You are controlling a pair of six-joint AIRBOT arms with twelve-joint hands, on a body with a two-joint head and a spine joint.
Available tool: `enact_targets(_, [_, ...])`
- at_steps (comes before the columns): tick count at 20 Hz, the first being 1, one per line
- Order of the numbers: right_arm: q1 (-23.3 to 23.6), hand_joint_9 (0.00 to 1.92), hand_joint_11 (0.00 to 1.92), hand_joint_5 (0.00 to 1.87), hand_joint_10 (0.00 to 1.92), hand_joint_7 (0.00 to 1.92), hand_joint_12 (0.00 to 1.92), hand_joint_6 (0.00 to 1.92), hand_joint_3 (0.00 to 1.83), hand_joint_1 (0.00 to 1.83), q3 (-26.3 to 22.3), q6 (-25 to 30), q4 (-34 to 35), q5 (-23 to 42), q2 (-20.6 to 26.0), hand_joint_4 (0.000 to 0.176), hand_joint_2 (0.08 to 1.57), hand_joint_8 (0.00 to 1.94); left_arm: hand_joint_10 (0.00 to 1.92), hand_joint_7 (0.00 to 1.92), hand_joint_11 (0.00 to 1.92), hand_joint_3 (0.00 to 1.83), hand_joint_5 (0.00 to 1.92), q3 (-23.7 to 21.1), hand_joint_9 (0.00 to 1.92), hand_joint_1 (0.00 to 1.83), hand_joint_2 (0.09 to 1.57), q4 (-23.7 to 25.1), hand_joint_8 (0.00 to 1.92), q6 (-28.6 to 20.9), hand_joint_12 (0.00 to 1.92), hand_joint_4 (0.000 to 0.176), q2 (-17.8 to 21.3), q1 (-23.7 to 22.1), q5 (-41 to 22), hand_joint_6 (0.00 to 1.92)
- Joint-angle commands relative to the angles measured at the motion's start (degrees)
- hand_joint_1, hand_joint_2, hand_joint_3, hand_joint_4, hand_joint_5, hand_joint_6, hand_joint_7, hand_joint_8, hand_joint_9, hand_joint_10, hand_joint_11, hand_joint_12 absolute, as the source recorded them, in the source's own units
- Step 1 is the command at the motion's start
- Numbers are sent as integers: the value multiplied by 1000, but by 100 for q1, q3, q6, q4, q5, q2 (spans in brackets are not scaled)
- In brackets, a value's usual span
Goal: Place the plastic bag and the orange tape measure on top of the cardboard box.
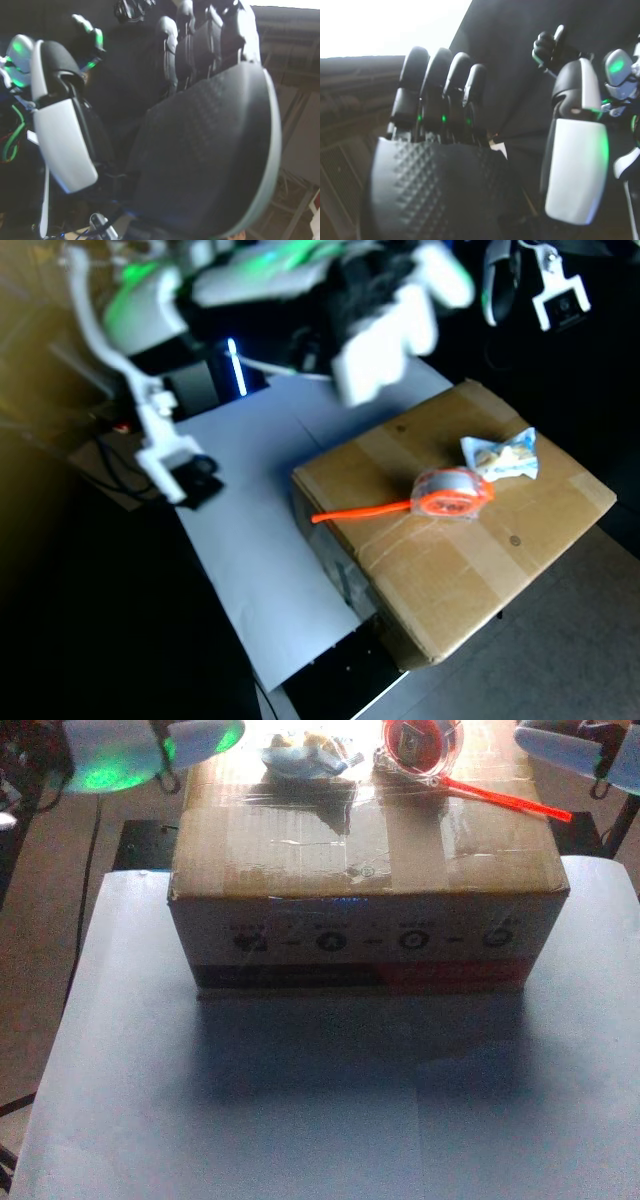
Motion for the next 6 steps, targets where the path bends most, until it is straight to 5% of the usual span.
enact_targets(1, [53, 393, 232, 429, 1121, 424, 1537, 337, 6, 1117, -25, 3, -197, -804, 53, 0, 926, 891, 187, 360, 0, 5, 371, -51, 267, 985, 932, 114, 22, -8, 1334, 0, 113, 40, 1038, 15])
enact_targets(4, [-45, 274, 218, 304, 1284, 320, 1664, 507, 7, 936, -190, 2, -197, -1123, 292, 0, 1052, 944, 573, 368, 0, 1, 382, -173, 175, 984, 978, 114, 0, -14, 1549, 0, 303, 285, 1721, 1])
enact_targets(6, [-388, 178, 130, 208, 1372, 253, 1760, 662, 7, 934, -318, 2, -145, -1757, 491, 0, 1131, 1033, 584, 301, 0, 6, 351, -241, 168, 917, 995, 114, 0, -17, 1588, 7, 407, 338, 2096, 0])
